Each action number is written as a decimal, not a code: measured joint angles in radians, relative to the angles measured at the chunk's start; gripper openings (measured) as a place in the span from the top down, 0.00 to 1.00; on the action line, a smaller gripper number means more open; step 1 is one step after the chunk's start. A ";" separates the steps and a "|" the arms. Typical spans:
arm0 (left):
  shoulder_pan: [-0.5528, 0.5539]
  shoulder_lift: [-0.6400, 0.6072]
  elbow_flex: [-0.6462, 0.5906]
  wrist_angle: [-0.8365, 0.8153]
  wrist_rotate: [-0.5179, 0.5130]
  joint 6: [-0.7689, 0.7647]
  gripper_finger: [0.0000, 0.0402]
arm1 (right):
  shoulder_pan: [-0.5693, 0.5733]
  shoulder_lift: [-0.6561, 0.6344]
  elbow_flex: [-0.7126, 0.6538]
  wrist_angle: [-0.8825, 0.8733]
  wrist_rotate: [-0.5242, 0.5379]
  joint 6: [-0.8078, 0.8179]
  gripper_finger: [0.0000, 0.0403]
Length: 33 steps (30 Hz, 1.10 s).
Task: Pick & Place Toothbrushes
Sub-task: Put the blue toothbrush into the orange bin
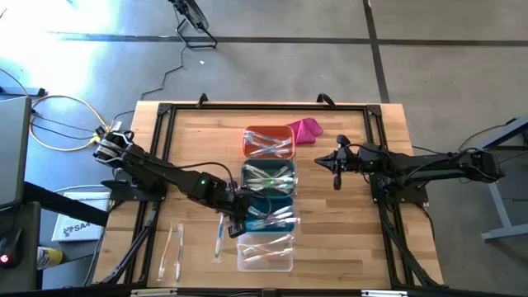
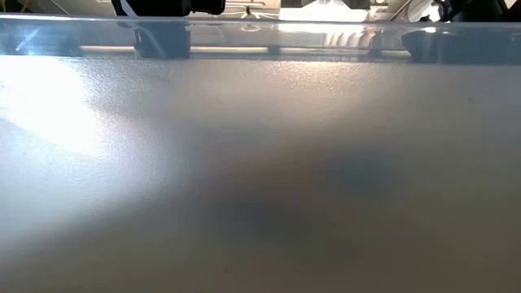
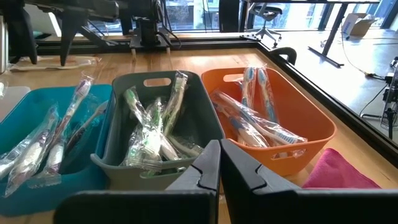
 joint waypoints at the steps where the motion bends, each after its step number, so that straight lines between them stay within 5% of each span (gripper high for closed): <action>1: 0.000 0.000 0.000 0.002 0.000 0.000 0.64 | 0.000 0.000 0.000 0.000 0.000 0.000 0.99; 7: 0.000 0.000 0.000 0.033 -0.010 -0.007 0.64 | 0.000 0.000 0.000 0.000 0.000 0.000 0.99; 20: -0.016 0.000 0.000 -0.170 0.043 -0.487 0.64 | 0.000 0.000 0.000 0.000 0.000 -0.002 0.99; 33: -0.022 0.001 -0.072 -0.270 -0.060 -0.633 0.64 | 0.000 0.000 0.000 0.000 0.000 -0.003 0.99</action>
